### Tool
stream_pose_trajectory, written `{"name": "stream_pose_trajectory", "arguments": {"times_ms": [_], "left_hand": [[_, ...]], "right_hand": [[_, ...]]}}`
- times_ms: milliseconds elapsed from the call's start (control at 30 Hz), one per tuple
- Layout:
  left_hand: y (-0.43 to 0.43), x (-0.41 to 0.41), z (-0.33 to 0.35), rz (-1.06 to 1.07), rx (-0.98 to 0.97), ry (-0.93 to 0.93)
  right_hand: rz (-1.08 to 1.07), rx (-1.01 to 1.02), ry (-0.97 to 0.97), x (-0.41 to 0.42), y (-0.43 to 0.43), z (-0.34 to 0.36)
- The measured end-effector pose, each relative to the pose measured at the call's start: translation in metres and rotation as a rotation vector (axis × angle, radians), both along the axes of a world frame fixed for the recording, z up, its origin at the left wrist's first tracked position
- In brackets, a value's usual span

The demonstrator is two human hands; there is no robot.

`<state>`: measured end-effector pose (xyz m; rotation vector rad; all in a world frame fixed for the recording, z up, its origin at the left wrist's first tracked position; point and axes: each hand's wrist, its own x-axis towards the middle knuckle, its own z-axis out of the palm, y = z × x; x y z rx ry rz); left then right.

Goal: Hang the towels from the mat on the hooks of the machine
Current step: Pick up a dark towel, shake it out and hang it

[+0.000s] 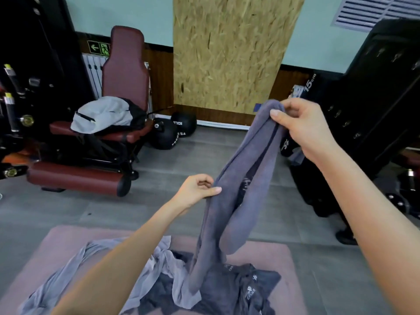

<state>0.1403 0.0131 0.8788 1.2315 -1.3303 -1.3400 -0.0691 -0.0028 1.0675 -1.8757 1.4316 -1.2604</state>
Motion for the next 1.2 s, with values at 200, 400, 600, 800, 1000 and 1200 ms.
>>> {"name": "stream_pose_trajectory", "arguments": {"times_ms": [200,400,600,800,1000,1200], "left_hand": [[0.004,-0.008,0.021,-0.022,-0.056,-0.113],[0.010,-0.025,0.057,-0.164,-0.175,-0.294],[0.021,-0.024,0.068,-0.155,-0.215,-0.331],[0.037,-0.010,0.048,-0.143,-0.075,-0.114],[0.042,0.012,0.016,-0.149,-0.047,-0.173],[0.034,0.045,-0.007,-0.123,-0.001,-0.381]], "right_hand": [[-0.318,-0.036,0.477,-0.026,0.033,-0.055],[0.108,0.093,0.576,0.004,0.060,-0.107],[0.121,-0.027,0.561,0.011,0.059,-0.112],[0.118,-0.282,0.808,0.013,0.059,-0.105],[-0.025,-0.307,0.551,-0.018,0.051,-0.055],[-0.341,-0.236,0.449,-0.070,0.028,-0.036]]}}
